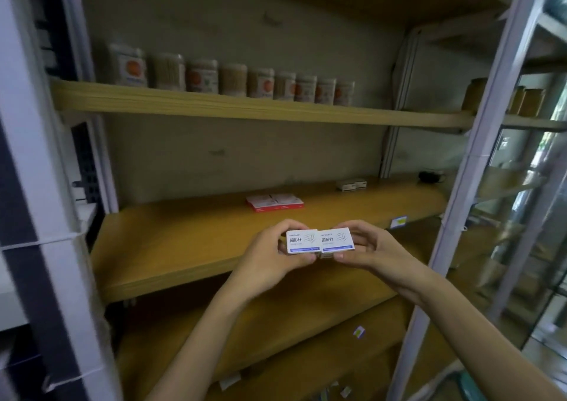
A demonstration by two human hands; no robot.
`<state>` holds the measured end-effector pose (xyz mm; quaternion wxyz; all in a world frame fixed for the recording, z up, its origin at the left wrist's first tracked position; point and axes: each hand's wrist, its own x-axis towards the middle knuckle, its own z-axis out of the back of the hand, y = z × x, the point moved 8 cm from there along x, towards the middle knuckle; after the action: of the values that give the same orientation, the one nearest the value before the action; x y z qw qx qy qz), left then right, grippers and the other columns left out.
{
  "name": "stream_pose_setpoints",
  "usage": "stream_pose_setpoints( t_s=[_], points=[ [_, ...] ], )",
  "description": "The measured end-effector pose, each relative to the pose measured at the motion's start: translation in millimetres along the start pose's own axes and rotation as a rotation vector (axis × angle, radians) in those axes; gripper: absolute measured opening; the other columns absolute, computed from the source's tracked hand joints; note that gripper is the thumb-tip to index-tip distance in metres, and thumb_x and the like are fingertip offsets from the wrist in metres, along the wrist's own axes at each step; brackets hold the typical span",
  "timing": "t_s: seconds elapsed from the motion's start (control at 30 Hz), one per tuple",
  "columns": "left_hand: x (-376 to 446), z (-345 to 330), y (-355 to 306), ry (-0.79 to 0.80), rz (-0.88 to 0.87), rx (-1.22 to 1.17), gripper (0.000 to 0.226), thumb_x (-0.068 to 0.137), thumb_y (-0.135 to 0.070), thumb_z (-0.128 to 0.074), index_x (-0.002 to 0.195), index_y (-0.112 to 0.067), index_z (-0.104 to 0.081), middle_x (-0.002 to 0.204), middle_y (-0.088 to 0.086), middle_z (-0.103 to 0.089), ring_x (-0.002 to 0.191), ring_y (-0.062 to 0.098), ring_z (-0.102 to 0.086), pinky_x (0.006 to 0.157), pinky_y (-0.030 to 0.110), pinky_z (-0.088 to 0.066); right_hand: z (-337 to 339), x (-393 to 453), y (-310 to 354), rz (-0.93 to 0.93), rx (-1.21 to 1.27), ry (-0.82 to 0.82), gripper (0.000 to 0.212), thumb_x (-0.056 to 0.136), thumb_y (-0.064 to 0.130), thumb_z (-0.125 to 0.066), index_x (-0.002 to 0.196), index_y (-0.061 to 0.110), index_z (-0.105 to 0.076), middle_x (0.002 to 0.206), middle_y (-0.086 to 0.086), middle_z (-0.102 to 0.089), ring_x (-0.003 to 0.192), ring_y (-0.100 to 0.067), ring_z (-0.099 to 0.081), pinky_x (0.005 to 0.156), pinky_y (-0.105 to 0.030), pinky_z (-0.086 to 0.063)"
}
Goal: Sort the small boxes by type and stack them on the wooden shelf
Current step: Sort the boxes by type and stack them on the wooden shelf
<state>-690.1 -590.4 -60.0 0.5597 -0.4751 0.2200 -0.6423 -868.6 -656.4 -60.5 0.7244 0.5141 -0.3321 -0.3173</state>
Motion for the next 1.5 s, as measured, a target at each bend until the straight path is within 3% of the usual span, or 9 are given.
stream_pose_setpoints(
  t_s=[0.2, 0.43, 0.7, 0.93, 1.07, 1.2, 1.33, 1.5],
  points=[
    [69, -33, 9, 0.014, 0.002, 0.152, 0.037, 0.081, -0.039, -0.08, 0.111, -0.043, -0.06, 0.113, -0.022, -0.063, 0.104, -0.001, -0.056, 0.088, 0.033, -0.053, 56, 45, -17, 0.014, -0.078, 0.014, 0.049, 0.079, 0.015, -0.08, 0.124, 0.021, -0.062, 0.111, 0.0, -0.075, 0.106, -0.013, -0.071, 0.09, -0.028, -0.057],
    [141, -72, 19, -0.029, 0.09, 0.329, 0.039, 0.086, -0.047, -0.072, 0.121, -0.044, -0.056, 0.12, -0.014, -0.05, 0.112, 0.005, -0.046, 0.097, 0.033, -0.046, 146, 119, -51, 0.037, -0.319, -0.064, 0.04, 0.082, 0.031, -0.08, 0.118, 0.035, -0.065, 0.116, 0.009, -0.064, 0.105, -0.014, -0.058, 0.08, -0.022, -0.046],
    [215, -119, 38, -0.023, 0.292, 0.56, 0.054, 0.087, -0.055, -0.066, 0.137, -0.037, -0.052, 0.125, -0.003, -0.037, 0.116, 0.017, -0.045, 0.103, 0.034, -0.042, 246, 214, -98, -0.037, -0.412, -0.048, 0.041, 0.084, 0.024, -0.08, 0.121, 0.023, -0.062, 0.109, 0.001, -0.065, 0.085, -0.011, -0.058, 0.071, -0.019, -0.047],
    [272, -155, 46, 0.02, 0.397, 0.746, 0.053, 0.092, -0.056, -0.057, 0.141, -0.038, -0.044, 0.144, 0.006, -0.036, 0.129, 0.028, -0.045, 0.107, 0.042, -0.043, 287, 280, -131, -0.063, -0.493, -0.082, 0.056, 0.08, 0.028, -0.084, 0.128, 0.014, -0.06, 0.109, -0.001, -0.07, 0.097, -0.015, -0.066, 0.088, -0.031, -0.054],
    [300, -168, 46, -0.03, 0.424, 0.839, 0.054, 0.093, -0.055, -0.056, 0.142, -0.037, -0.042, 0.15, 0.008, -0.037, 0.133, 0.03, -0.044, 0.107, 0.043, -0.04, 299, 303, -128, -0.014, -0.664, -0.153, 0.074, 0.075, 0.047, -0.084, 0.136, 0.014, -0.056, 0.121, -0.004, -0.07, 0.109, -0.022, -0.064, 0.089, -0.034, -0.052],
    [325, -168, 49, -0.13, 0.433, 0.885, 0.058, 0.09, -0.056, -0.061, 0.137, -0.028, -0.043, 0.136, 0.008, -0.054, 0.126, 0.03, -0.052, 0.102, 0.043, -0.046, 303, 316, -124, 0.065, -0.749, -0.157, 0.064, 0.07, 0.056, -0.084, 0.116, 0.015, -0.066, 0.105, -0.001, -0.072, 0.086, -0.016, -0.061, 0.073, -0.029, -0.046],
    [346, -174, 54, -0.212, 0.415, 0.874, 0.066, 0.082, -0.06, -0.068, 0.129, -0.021, -0.043, 0.123, 0.005, -0.063, 0.111, 0.028, -0.061, 0.091, 0.042, -0.053, 300, 319, -120, 0.115, -0.752, -0.101, 0.06, 0.071, 0.054, -0.084, 0.117, 0.02, -0.067, 0.108, -0.001, -0.074, 0.097, -0.02, -0.068, 0.084, -0.034, -0.055],
    [356, -172, 59, -0.308, 0.436, 0.876, 0.088, 0.075, -0.069, -0.069, 0.137, -0.016, -0.037, 0.121, 0.007, -0.065, 0.108, 0.03, -0.064, 0.085, 0.041, -0.056, 296, 313, -116, 0.186, -0.785, -0.055, 0.058, 0.076, 0.056, -0.079, 0.119, 0.022, -0.059, 0.115, 0.001, -0.07, 0.103, -0.022, -0.067, 0.078, -0.026, -0.047]
  ],
)
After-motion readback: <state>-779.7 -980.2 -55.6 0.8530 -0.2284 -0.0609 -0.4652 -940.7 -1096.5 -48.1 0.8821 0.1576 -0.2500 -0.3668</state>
